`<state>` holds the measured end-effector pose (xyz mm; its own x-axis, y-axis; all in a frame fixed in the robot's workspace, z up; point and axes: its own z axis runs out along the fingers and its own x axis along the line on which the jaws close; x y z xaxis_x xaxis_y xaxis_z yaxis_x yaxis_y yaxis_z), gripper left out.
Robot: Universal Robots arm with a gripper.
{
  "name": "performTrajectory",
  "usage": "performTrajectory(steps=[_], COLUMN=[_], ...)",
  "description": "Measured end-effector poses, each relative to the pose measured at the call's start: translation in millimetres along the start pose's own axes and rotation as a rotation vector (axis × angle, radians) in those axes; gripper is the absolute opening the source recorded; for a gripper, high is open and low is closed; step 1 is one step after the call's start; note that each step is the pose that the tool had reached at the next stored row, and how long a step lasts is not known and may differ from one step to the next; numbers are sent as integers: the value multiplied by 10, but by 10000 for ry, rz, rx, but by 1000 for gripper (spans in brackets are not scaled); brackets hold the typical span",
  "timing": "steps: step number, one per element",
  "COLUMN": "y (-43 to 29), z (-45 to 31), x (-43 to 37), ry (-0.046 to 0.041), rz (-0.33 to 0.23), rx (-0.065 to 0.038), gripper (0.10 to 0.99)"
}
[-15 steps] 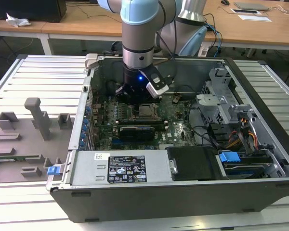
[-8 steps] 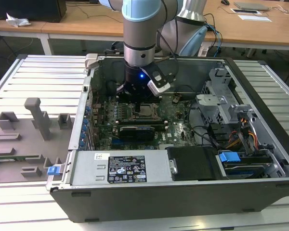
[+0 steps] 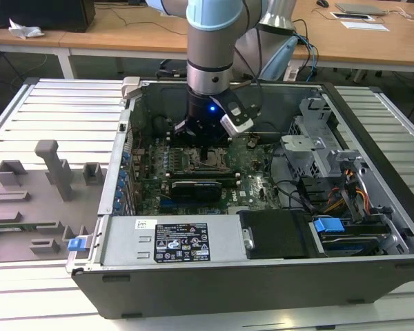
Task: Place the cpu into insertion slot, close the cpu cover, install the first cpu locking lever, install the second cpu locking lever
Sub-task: 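Close the cpu cover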
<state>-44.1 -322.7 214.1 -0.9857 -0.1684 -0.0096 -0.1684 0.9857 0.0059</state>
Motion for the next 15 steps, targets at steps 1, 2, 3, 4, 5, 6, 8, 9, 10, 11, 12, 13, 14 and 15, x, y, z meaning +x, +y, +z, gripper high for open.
performTrajectory(steps=[1,2,3,4,5,6,8,9,10,11,12,13,14,15], y=[-10,-16,-18,-18,-18,-18,-17,-17,-17,-17,-17,-16,-16,-16], z=[0,1,2,1,1,-8,-33,-68,-89,-109,-148,-175,-200,-231], x=[-32,-56,-64,-66,-66,-66,-66,-67,-67,-67,-68,-68,-68,-68], ry=[11,17,20,21,21,23,22,21,19,16,7,4,0,-6], rz=[-3,-3,-2,-2,-1,-1,0,11,21,33,58,70,80,93], rx=[-2,-4,-6,-6,-6,-4,-5,-5,-6,-4,-3,-1,0,1], gripper=[106,106,106,106,106,106,106,106,106,106,106,106,106,106])
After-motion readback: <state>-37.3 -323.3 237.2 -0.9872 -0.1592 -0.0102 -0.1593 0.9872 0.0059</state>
